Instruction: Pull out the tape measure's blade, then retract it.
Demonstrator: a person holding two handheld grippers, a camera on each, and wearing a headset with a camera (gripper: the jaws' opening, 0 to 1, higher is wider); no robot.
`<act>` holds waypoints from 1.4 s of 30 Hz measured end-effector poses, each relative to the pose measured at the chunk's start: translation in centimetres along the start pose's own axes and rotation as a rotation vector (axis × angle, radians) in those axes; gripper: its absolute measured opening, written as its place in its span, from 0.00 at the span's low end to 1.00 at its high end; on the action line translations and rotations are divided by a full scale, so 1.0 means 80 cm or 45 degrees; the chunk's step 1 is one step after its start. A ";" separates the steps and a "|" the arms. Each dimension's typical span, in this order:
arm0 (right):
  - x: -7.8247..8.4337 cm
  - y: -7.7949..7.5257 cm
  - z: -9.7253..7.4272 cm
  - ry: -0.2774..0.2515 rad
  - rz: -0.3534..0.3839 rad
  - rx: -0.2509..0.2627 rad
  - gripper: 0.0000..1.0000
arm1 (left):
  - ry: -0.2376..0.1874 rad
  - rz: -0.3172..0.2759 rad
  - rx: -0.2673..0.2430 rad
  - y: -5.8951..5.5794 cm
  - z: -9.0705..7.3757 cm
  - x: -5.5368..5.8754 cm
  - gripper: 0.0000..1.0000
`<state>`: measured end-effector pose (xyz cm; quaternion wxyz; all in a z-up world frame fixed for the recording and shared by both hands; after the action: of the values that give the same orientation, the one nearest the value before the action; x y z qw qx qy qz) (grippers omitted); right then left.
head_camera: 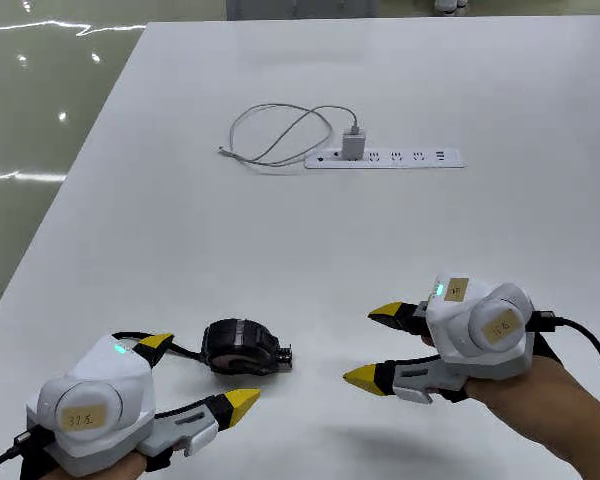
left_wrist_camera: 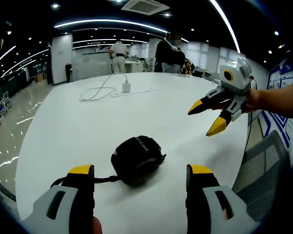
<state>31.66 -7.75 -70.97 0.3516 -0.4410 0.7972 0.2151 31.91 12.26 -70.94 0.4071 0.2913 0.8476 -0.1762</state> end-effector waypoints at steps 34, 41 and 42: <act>0.034 -0.009 -0.063 0.021 0.052 0.056 0.61 | 0.024 0.079 0.117 0.011 -0.032 0.007 0.83; 0.046 -0.007 -0.072 0.025 0.079 0.068 0.65 | 0.033 0.086 0.119 0.012 -0.038 0.009 0.84; 0.048 -0.007 -0.073 0.028 0.079 0.073 0.65 | 0.034 0.087 0.122 0.012 -0.039 0.010 0.84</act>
<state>28.61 -13.94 -70.01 0.3483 -0.4081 0.8203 0.1982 30.30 14.96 -69.74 0.3872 0.3414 0.8331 -0.1986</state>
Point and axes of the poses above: the centre of the closed fingertips' face, and the gripper's own axes: z roughly forward along the fingers, y roughly to its left, x roughly out of its underside, the point moved 3 cm from there along -z, roughly backward along the fingers, and after that the axes turned 3 degrees about y, right-handed, at the moved point
